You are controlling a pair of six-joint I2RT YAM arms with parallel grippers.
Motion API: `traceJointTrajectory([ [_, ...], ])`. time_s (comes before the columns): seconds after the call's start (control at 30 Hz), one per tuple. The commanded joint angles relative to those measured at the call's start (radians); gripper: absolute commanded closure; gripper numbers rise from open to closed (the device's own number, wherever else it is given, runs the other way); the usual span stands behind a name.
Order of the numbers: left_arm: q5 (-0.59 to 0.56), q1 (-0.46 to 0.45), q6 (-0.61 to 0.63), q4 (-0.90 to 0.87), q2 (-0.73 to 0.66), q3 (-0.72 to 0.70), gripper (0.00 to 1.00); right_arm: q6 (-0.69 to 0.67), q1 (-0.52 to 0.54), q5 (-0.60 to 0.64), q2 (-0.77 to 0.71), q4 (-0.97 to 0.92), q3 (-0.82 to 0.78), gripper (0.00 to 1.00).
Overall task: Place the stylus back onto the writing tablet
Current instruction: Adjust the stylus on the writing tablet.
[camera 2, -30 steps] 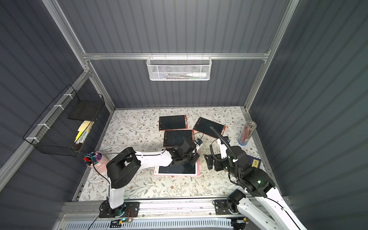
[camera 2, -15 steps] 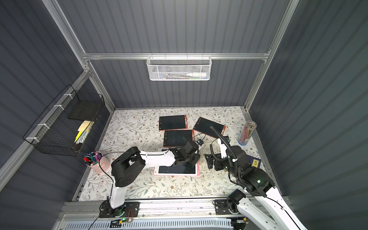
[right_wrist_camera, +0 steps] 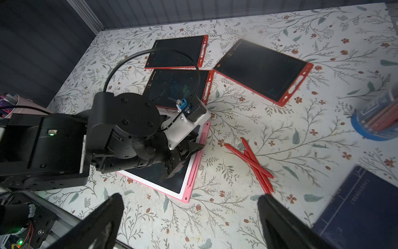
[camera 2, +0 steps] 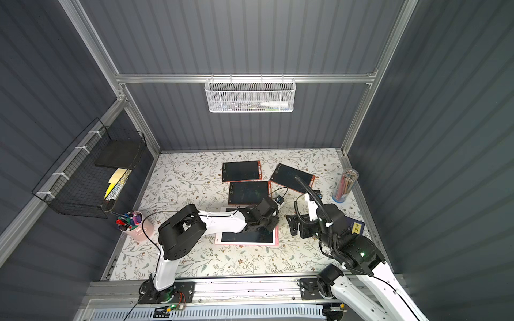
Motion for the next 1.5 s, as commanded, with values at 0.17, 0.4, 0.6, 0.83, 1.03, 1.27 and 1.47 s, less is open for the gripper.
traceJointTrajectory([
  [0.17,-0.025,-0.009,-0.030,-0.014,0.033,0.025,0.66,0.003,0.004,0.006,-0.016,0.007,-0.006,0.01],
  [0.4,-0.033,-0.010,-0.039,-0.014,0.025,0.020,0.66,0.004,0.004,0.007,-0.016,0.008,-0.008,0.01],
  [0.6,-0.003,-0.009,-0.062,-0.011,0.000,0.038,0.66,0.005,0.004,0.006,-0.016,0.008,-0.009,0.01],
  [0.83,0.031,-0.009,-0.055,-0.024,-0.059,0.033,0.67,0.008,0.003,-0.024,-0.010,-0.009,0.007,0.01],
  [1.03,0.023,-0.010,-0.038,-0.068,-0.084,0.017,0.67,0.015,0.003,-0.046,-0.013,-0.070,0.055,0.01],
  [1.27,0.032,-0.009,-0.018,-0.107,-0.104,0.002,0.66,0.020,0.004,-0.075,-0.062,-0.115,0.064,0.01],
  [1.47,0.060,-0.009,-0.010,-0.122,-0.100,0.005,0.65,0.024,0.004,-0.073,-0.093,-0.074,0.022,0.01],
])
